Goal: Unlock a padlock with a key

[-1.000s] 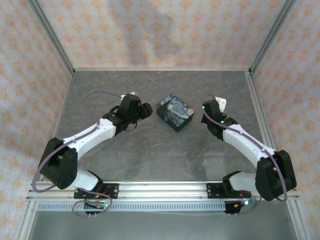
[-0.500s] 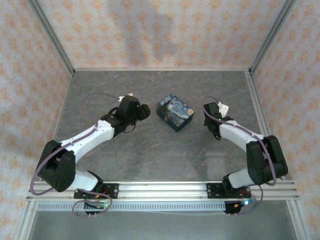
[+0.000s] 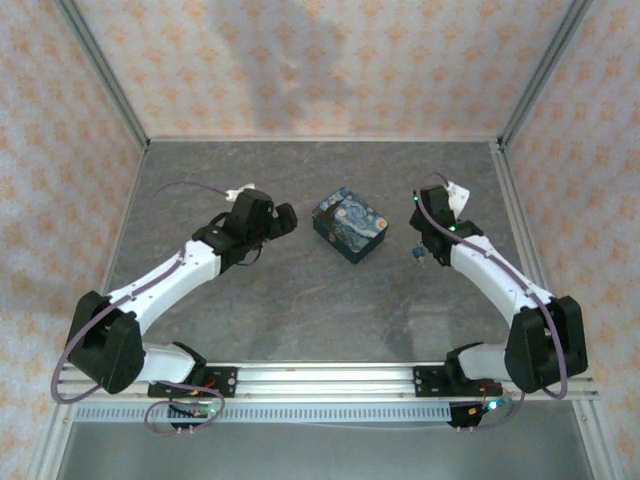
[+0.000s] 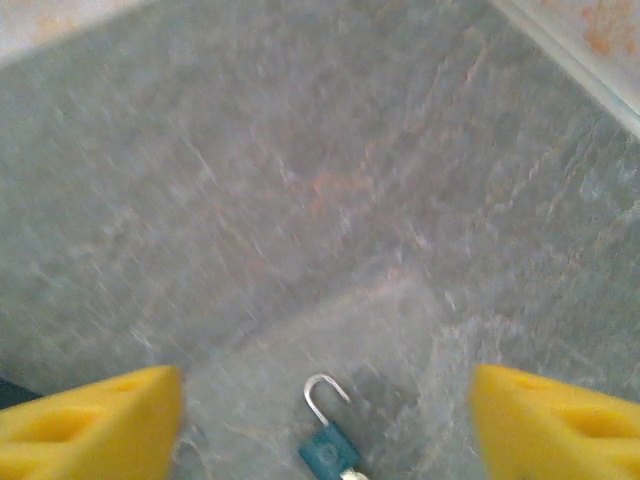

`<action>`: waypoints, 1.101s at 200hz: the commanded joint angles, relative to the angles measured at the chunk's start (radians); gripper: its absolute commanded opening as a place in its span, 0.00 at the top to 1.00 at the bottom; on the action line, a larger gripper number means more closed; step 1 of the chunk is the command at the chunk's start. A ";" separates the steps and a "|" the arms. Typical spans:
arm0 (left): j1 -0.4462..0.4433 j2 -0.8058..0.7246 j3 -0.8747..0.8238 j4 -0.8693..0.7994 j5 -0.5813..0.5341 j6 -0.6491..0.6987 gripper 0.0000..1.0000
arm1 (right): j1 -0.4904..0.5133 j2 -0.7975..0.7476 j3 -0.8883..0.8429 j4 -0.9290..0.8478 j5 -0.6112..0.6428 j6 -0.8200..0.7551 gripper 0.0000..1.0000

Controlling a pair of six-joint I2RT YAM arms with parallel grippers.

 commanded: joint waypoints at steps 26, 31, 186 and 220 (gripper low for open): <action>0.096 -0.068 0.101 -0.135 -0.247 0.250 0.00 | -0.057 0.008 0.065 0.012 0.174 -0.048 0.01; 0.104 -0.078 0.092 -0.123 -0.273 0.297 0.00 | -0.059 0.008 0.055 0.039 0.209 -0.067 0.01; 0.370 0.110 -0.503 0.939 -0.444 0.605 0.00 | -0.115 0.195 -0.526 1.235 0.162 -0.510 0.01; 0.377 0.144 -0.509 0.988 -0.228 0.688 0.00 | -0.243 0.255 -0.549 1.286 -0.115 -0.440 0.01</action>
